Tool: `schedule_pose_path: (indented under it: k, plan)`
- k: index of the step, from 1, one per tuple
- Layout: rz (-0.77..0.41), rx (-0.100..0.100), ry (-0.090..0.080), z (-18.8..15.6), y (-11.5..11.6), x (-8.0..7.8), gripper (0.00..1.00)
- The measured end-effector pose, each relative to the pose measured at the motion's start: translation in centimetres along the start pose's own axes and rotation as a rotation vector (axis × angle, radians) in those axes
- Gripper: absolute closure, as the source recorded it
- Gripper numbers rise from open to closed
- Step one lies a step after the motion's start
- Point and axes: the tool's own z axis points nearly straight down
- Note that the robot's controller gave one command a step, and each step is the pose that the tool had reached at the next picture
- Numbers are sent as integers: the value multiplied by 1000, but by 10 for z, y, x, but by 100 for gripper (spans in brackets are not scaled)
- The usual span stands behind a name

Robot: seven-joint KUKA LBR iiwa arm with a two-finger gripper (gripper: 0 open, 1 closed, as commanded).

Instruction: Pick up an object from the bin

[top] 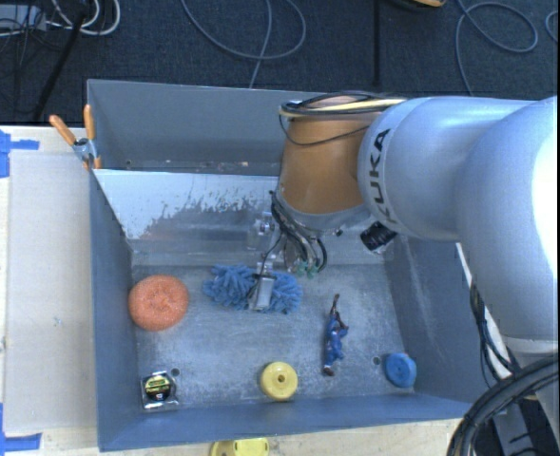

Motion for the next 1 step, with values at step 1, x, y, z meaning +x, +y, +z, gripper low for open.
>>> schedule_pose_path:
  k: [1]
  plan:
    - [7,2,8,60,2,6,0]
